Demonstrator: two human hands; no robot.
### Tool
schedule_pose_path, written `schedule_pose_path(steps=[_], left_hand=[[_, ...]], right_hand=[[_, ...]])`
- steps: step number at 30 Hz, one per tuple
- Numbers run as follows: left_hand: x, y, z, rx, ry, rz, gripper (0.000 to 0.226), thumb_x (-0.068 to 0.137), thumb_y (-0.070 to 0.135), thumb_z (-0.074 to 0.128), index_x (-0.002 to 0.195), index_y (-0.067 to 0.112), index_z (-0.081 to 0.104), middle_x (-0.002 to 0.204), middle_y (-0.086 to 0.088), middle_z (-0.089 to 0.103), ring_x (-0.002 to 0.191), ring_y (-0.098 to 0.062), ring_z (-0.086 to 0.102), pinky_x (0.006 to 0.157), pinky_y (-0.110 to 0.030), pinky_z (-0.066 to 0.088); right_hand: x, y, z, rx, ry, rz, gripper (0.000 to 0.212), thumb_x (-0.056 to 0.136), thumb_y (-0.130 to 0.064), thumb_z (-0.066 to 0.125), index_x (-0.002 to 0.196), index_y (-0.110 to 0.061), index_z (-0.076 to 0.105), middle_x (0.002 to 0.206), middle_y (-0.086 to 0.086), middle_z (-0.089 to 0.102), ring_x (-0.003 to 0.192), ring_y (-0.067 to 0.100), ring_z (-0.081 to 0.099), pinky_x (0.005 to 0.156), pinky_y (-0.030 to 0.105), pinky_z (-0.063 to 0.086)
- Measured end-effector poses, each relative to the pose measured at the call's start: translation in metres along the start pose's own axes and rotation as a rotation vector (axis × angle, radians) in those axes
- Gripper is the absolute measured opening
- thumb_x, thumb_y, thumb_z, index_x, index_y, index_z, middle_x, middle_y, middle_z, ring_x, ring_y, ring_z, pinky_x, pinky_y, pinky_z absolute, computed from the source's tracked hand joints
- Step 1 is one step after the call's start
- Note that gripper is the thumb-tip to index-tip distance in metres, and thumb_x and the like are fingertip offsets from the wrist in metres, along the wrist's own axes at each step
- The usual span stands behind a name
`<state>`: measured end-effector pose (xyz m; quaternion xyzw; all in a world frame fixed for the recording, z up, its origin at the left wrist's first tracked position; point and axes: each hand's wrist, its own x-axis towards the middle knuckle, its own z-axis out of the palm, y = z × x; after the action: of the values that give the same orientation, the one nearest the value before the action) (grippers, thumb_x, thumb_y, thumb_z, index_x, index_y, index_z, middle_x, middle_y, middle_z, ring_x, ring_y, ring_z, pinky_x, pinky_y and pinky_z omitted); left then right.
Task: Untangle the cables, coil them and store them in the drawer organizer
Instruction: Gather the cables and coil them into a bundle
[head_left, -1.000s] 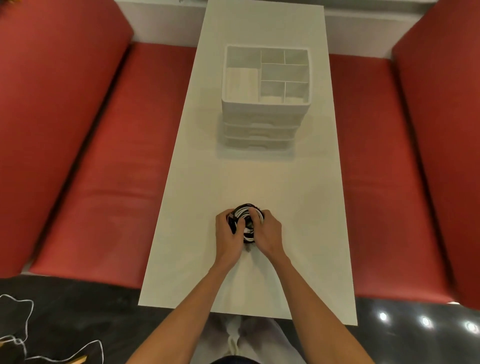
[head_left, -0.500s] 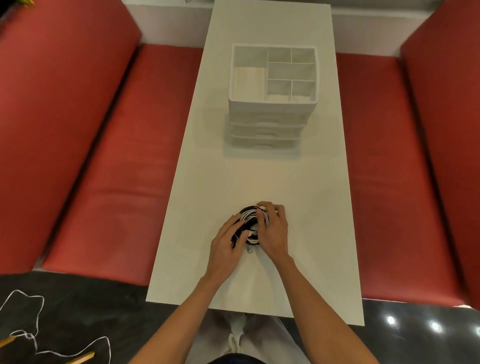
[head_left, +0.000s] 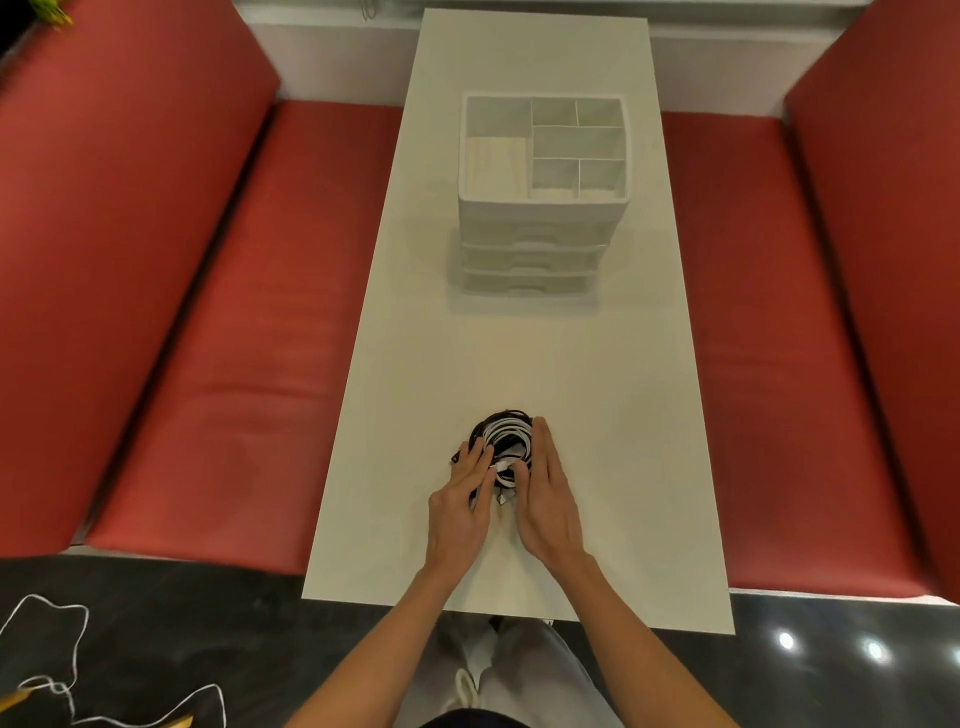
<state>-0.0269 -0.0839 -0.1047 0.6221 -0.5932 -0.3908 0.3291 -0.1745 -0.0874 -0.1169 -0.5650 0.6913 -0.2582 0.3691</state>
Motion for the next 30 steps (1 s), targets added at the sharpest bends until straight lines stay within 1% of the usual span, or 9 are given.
schedule_pose_path(steps=[3, 7, 11, 14, 20, 23, 26, 28, 30], left_hand=[[-0.003, -0.006, -0.002, 0.053, -0.027, 0.037, 0.044, 0.11, 0.03, 0.057, 0.154, 0.03, 0.052, 0.163, 0.023, 0.035, 0.152, -0.013, 0.041, 0.115, -0.031, 0.047], [-0.002, -0.009, -0.004, 0.127, -0.046, 0.093, 0.043, 0.11, 0.027, 0.059, 0.153, 0.025, 0.055, 0.165, 0.012, 0.039, 0.154, -0.014, 0.039, 0.118, -0.022, 0.042], [0.007, -0.001, -0.014, 0.092, 0.033, 0.095, 0.031, 0.105, 0.028, 0.068, 0.134, 0.02, 0.073, 0.147, 0.003, 0.064, 0.142, -0.013, 0.054, 0.118, -0.033, 0.045], [0.016, 0.003, -0.021, 0.1, 0.094, 0.059, 0.031, 0.104, 0.029, 0.069, 0.134, 0.021, 0.072, 0.138, 0.005, 0.068, 0.13, -0.011, 0.058, 0.113, -0.034, 0.048], [0.026, 0.003, -0.026, 0.073, -0.151, -0.035, 0.052, 0.113, 0.034, 0.047, 0.163, 0.02, 0.04, 0.167, 0.004, 0.041, 0.153, -0.011, 0.036, 0.127, -0.028, 0.026], [0.026, 0.002, -0.025, 0.092, -0.241, -0.078, 0.056, 0.116, 0.033, 0.037, 0.168, 0.02, 0.022, 0.174, 0.005, 0.022, 0.16, -0.009, 0.021, 0.13, -0.025, 0.015], [0.023, -0.002, -0.026, 0.099, -0.294, -0.077, 0.058, 0.116, 0.031, 0.035, 0.169, 0.023, 0.014, 0.176, 0.008, 0.012, 0.161, -0.008, 0.012, 0.131, -0.028, 0.012], [0.023, -0.004, -0.028, 0.051, -0.295, -0.099, 0.058, 0.115, 0.03, 0.041, 0.168, 0.024, 0.017, 0.175, 0.008, 0.016, 0.161, -0.008, 0.014, 0.131, -0.031, 0.015], [0.024, -0.004, -0.031, -0.063, -0.261, -0.163, 0.059, 0.112, 0.025, 0.053, 0.165, 0.024, 0.029, 0.172, 0.007, 0.027, 0.159, -0.01, 0.024, 0.13, -0.034, 0.024]], right_hand=[[0.001, 0.01, 0.003, -0.152, 0.002, -0.057, 0.062, 0.118, -0.045, 0.02, 0.172, -0.032, -0.009, 0.18, -0.016, -0.005, 0.164, -0.001, -0.005, 0.136, 0.034, 0.005], [0.008, 0.014, 0.0, -0.211, -0.018, -0.086, 0.063, 0.118, -0.045, 0.019, 0.173, -0.028, -0.007, 0.181, -0.012, -0.002, 0.165, 0.002, -0.004, 0.136, 0.039, 0.008], [0.009, 0.008, -0.009, -0.131, -0.021, -0.063, 0.069, 0.115, -0.053, 0.032, 0.173, -0.03, 0.003, 0.18, -0.013, 0.009, 0.163, 0.003, 0.013, 0.134, 0.032, 0.017], [0.005, -0.002, -0.013, -0.051, 0.054, 0.0, 0.069, 0.114, -0.055, 0.04, 0.172, -0.032, 0.012, 0.178, -0.012, 0.02, 0.159, 0.007, 0.025, 0.129, 0.031, 0.027], [0.007, -0.012, -0.011, -0.062, 0.084, 0.097, 0.063, 0.115, -0.055, 0.029, 0.172, -0.032, 0.016, 0.18, -0.01, 0.014, 0.163, 0.008, 0.017, 0.128, 0.029, 0.02], [0.005, -0.013, -0.001, -0.049, 0.061, 0.14, 0.063, 0.116, -0.054, 0.022, 0.173, -0.03, 0.011, 0.18, -0.01, 0.011, 0.165, 0.008, 0.012, 0.135, 0.036, 0.014], [0.002, -0.008, 0.007, -0.092, 0.09, 0.158, 0.063, 0.116, -0.053, 0.015, 0.173, -0.029, 0.008, 0.178, -0.013, 0.011, 0.165, 0.005, 0.007, 0.136, 0.034, 0.005], [0.001, -0.007, 0.01, -0.079, 0.16, 0.168, 0.061, 0.116, -0.053, 0.018, 0.172, -0.029, 0.022, 0.174, -0.015, 0.024, 0.161, 0.007, 0.018, 0.133, 0.031, 0.014], [0.008, -0.006, 0.009, -0.043, 0.291, 0.172, 0.049, 0.118, -0.046, 0.032, 0.158, -0.029, 0.054, 0.155, -0.009, 0.05, 0.143, 0.018, 0.041, 0.118, 0.032, 0.035]])
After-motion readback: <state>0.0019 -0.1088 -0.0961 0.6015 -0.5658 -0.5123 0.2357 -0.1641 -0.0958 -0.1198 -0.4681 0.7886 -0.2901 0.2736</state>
